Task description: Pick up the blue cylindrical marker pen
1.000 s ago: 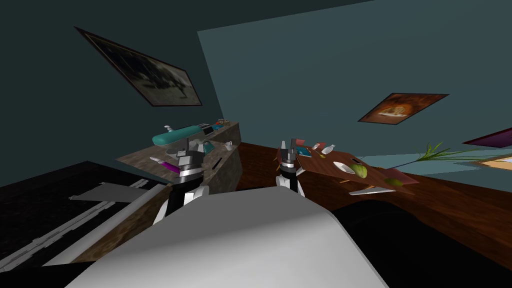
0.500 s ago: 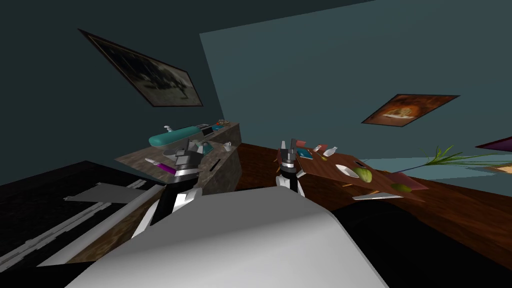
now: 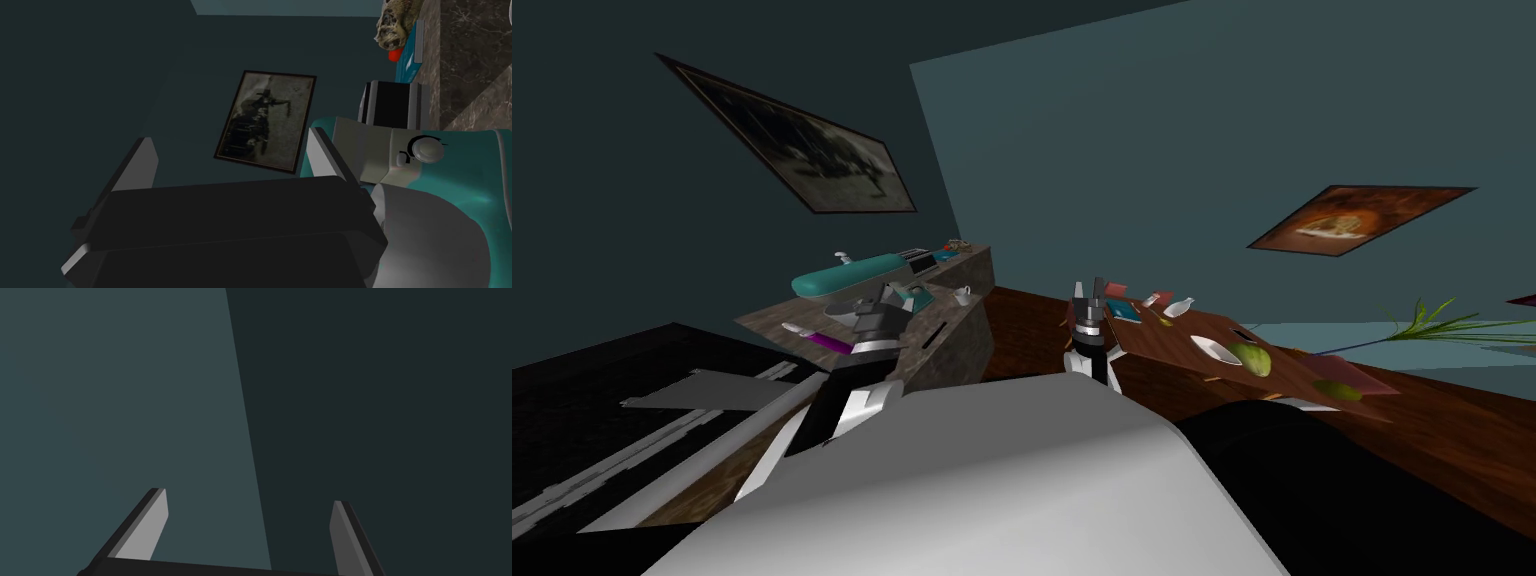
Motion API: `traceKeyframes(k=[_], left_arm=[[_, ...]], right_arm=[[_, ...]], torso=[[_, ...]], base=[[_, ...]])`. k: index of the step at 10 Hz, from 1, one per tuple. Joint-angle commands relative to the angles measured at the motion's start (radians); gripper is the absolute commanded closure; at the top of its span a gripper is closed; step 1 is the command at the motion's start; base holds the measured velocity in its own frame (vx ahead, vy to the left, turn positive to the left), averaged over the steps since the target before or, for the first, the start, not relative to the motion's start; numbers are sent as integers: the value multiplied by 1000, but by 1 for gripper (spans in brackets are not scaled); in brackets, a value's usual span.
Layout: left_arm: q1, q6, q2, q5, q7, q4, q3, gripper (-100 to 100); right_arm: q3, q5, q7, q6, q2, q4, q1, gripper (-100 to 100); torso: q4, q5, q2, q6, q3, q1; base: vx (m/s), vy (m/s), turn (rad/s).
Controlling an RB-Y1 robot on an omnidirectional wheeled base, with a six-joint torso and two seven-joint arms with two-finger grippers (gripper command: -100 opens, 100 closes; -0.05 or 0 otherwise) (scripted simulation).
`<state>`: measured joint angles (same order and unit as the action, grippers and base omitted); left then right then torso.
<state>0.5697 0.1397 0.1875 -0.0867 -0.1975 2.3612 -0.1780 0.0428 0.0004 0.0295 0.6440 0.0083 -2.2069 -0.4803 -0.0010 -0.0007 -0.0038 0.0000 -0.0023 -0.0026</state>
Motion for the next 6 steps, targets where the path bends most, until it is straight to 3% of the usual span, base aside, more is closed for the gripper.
traceKeyframes(k=[1, 4, 5, 6], left_arm=[[4, -50, 19, -27, -32, 9, -27, -100], [13, -132, 50, -77, -92, 12, -76, -100], [13, -138, 50, -77, -92, 12, -76, -100], [18, -178, 66, -104, -123, 13, -101, -100]], right_arm=[[0, 0, 0, 0, 0, 0, 0, 0], [0, 0, 0, 0, 0, 0, 0, 0], [0, 0, 0, 0, 0, 0, 0, 0], [0, 0, 0, 0, 0, 0, 0, 0]], torso=[[0, 0, 0, 0, 0, 0], [0, 0, -1, 0, 0, -2], [0, 0, -1, 0, 0, -2], [0, 0, 0, 0, 0, -1]], base=[[43, -55, 38], [67, -79, 41], [56, -60, 32], [73, -60, 44]])
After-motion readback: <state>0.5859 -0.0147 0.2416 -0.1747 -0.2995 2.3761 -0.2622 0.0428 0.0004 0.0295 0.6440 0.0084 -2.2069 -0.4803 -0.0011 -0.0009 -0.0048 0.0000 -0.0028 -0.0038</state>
